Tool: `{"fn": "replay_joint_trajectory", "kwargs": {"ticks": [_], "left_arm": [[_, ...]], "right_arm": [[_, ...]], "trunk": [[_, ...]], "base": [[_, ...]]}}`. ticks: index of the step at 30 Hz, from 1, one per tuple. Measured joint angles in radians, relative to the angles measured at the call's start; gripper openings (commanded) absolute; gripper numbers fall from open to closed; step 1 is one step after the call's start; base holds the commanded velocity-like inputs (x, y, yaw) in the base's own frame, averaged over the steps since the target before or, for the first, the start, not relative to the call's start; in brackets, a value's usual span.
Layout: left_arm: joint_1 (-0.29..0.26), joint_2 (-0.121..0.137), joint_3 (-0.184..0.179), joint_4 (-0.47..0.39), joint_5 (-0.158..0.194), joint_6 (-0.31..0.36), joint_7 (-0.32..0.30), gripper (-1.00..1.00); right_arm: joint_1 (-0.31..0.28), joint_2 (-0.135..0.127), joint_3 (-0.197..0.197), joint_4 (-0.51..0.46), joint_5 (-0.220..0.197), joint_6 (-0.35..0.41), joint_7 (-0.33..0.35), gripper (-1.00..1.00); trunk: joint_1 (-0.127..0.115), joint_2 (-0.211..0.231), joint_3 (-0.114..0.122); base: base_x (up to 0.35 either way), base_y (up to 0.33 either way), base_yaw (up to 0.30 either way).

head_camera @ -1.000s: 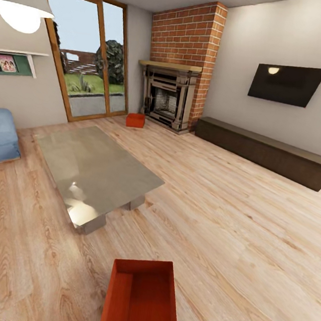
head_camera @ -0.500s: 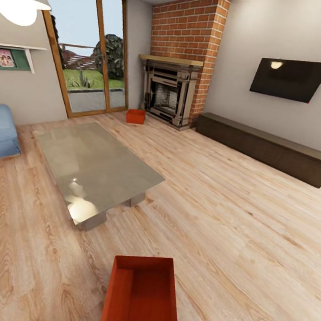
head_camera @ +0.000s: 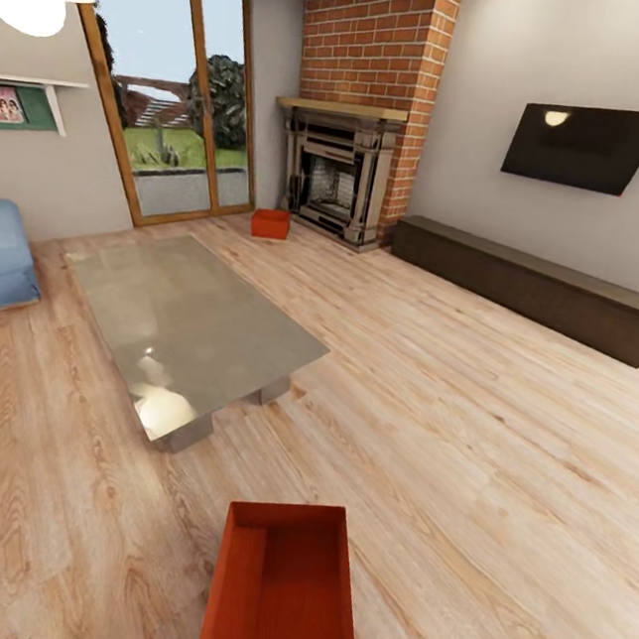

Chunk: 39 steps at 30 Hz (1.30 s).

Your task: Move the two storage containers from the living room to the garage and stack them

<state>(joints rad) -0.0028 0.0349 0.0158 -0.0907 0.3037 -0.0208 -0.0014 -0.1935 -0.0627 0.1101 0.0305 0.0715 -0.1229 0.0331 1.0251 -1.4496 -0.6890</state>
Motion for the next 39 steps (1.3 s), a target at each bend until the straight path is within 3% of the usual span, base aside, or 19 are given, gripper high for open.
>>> {"fn": "replay_joint_trajectory", "kwargs": {"ticks": [39], "left_arm": [[0.0,0.0,0.0,0.0,0.0,0.0,0.0,1.0]], "right_arm": [[0.0,0.0,0.0,0.0,0.0,0.0,0.0,1.0]], "trunk": [[0.0,0.0,-0.064]], "base": [[0.0,0.0,0.0]]}}
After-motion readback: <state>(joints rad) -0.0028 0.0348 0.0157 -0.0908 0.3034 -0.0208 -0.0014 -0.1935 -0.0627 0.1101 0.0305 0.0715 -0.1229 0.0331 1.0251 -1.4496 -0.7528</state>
